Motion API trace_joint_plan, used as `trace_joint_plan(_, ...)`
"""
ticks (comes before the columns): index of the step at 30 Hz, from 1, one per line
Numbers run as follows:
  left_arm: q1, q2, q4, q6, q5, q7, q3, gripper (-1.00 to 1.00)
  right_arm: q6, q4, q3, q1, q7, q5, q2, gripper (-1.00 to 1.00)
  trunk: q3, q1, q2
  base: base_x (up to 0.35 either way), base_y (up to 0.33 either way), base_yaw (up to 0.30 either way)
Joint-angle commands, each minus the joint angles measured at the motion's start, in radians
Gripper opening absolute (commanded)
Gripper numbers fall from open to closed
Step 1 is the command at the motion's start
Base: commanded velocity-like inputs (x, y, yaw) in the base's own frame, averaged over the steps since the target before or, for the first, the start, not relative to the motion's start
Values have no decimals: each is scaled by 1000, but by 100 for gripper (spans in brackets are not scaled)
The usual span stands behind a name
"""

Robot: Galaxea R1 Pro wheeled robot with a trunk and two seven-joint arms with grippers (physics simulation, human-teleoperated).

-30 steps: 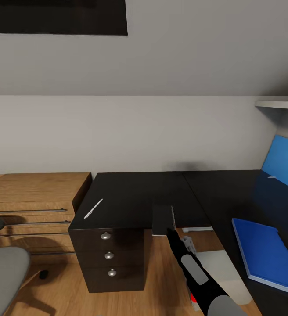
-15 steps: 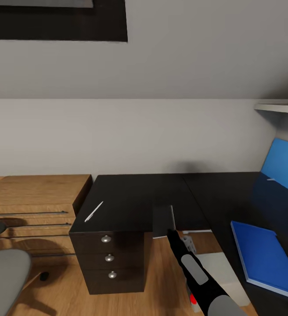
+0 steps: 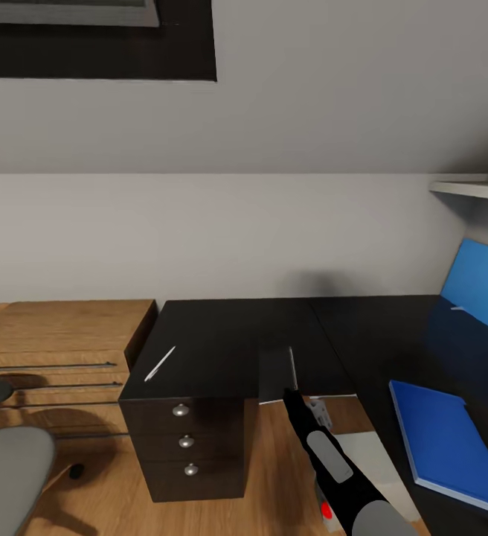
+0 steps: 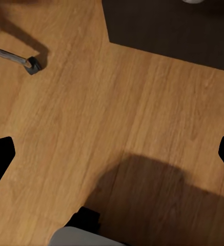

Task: In the bedroom, organize the workspace by keeping the computer under the desk, ensuring the monitor is on the desk, placing the keyboard on the desk next to the monitor, placing the mouse on the desk next to the keyboard, moving the folder from the swivel chair onto the desk next to the mouse, stacking the notebook on top of the folder with the pen on top of the notebook, and positioning the swivel chair next to the desk.

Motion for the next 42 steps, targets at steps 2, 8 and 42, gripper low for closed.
trace_joint_plan(2,-1,2,-1,-5,11,8,-5,100,-9,-9,5,0,-1,-10,-1,-100,5,-8,14,0,0,0)
trace_joint_plan(8,-1,2,-1,-5,12,8,-3,100,-14,-134,3,32,-3,-6,-4,-100,24,-31,56,-136,-6,0)
trace_joint_plan(42,-1,2,-1,-13,9,8,-3,100,-19,-434,-17,172,-9,-176,-115,-100,50,-69,126,-100,-17,-89)
